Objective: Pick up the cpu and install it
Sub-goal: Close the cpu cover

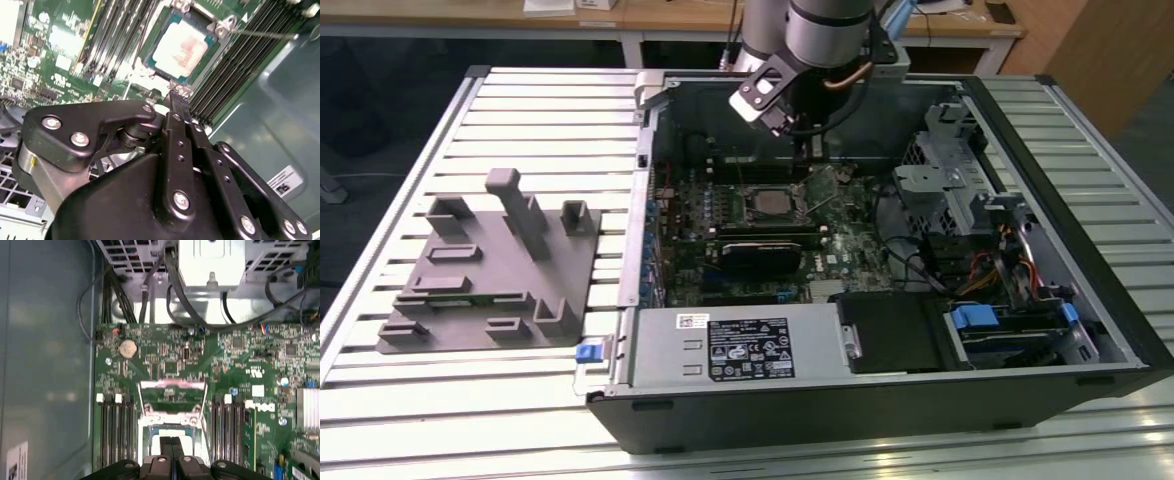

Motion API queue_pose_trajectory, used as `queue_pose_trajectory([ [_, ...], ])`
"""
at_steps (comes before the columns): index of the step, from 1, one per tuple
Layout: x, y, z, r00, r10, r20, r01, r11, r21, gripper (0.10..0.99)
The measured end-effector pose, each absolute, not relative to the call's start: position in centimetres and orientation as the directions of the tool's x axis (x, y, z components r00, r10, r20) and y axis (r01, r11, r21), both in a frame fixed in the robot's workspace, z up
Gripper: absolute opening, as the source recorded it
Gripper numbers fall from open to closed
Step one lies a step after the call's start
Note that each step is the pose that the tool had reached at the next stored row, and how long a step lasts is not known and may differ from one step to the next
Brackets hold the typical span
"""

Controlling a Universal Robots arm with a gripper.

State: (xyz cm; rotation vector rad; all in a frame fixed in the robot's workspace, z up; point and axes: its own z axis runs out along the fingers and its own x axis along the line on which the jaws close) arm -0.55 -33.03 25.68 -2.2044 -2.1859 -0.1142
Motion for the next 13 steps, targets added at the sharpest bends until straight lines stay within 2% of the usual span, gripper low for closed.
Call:
queue_pose_trajectory([
  [13,0.8,-33.0,25.7,-0.038,0.996,0.076,0.999,0.036,0.027,0.106],
])
